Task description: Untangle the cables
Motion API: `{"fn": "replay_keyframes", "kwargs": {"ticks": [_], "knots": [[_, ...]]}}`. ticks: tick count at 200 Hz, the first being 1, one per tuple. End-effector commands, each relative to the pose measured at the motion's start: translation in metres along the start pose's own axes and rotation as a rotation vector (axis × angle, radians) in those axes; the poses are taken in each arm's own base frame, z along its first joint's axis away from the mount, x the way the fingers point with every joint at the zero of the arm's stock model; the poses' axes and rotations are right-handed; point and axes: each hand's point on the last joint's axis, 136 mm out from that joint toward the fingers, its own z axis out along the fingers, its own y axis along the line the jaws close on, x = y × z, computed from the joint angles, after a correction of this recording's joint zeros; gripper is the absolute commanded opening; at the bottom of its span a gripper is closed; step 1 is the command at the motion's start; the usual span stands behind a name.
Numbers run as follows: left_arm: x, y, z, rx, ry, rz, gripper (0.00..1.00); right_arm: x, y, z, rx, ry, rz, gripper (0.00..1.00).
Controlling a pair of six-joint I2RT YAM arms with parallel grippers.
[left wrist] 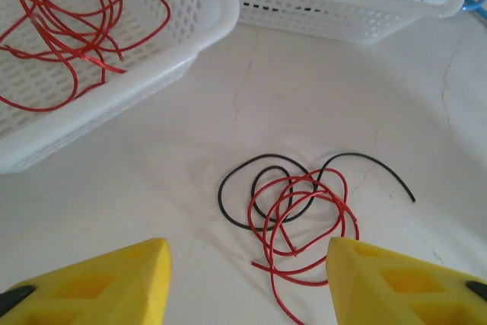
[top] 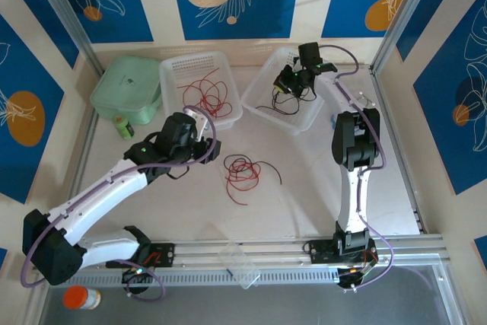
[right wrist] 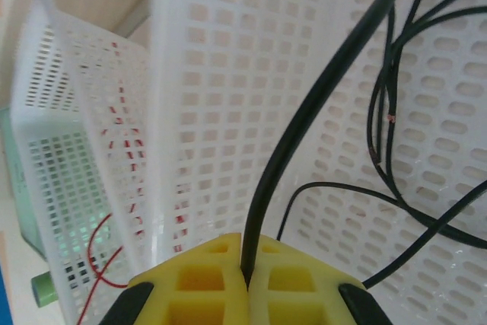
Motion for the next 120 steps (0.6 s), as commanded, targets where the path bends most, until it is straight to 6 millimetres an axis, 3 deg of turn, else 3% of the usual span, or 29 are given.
{"fn": "replay_keyframes", "kwargs": {"ticks": [1, 29, 70, 120], "knots": [[0.008, -0.005, 0.001, 0.005, 0.039, -0.002, 0.56, 0.006, -0.001, 0.012, 0.0, 0.037, 0.005, 0.0], [0.019, -0.005, 0.006, -0.002, 0.077, -0.002, 0.56, 0.008, -0.012, 0.02, 0.035, 0.043, -0.001, 0.02], [0.045, -0.007, 0.029, -0.007, 0.185, 0.004, 0.63, 0.012, -0.015, 0.013, 0.075, 0.043, -0.041, 0.3], [0.071, -0.011, 0.068, 0.0, 0.285, -0.009, 0.61, 0.02, -0.002, -0.022, 0.083, 0.014, -0.108, 0.62]]}}
